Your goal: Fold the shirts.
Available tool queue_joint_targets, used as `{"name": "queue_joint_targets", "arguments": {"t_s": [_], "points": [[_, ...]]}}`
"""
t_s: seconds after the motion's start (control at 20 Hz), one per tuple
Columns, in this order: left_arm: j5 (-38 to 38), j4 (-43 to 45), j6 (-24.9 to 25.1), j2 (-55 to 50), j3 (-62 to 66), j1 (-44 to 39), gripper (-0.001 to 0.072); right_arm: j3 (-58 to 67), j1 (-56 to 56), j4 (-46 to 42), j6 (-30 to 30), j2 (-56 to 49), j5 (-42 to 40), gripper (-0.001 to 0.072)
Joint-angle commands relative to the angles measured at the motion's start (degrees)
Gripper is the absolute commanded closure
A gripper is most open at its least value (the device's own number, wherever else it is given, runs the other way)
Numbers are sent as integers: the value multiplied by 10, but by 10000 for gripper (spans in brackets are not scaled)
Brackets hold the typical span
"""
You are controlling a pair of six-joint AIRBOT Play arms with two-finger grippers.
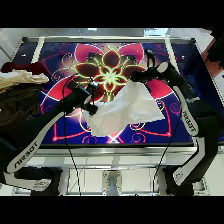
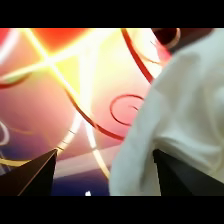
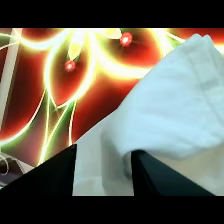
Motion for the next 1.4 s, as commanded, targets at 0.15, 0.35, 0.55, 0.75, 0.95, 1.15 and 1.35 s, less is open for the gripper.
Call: {"name": "queue_joint_targets", "arguments": {"t_s": [0.15,0.35,0.55,0.75,0.95,1.15,1.35], "points": [[-26,-9,-48,-2,161,3,3,-1,-26,-22,17,14,5,281],[7,-110,-12,24,181,3,3,-1,-91,-70,18,81,73,280],[-44,-309,136,19,173,3,3,-1,-150,-72,18,115,177,280],[-87,-480,210,-20,131,-5,2,-1,-169,-73,17,116,248,281],[-95,-431,268,-62,127,-78,15,-1,-169,-72,10,116,249,281],[-73,-263,295,-64,128,-202,83,-1,-169,-72,-4,116,250,281],[-13,-13,219,-94,127,-301,83,-1,-169,-69,-4,116,260,281]]}}
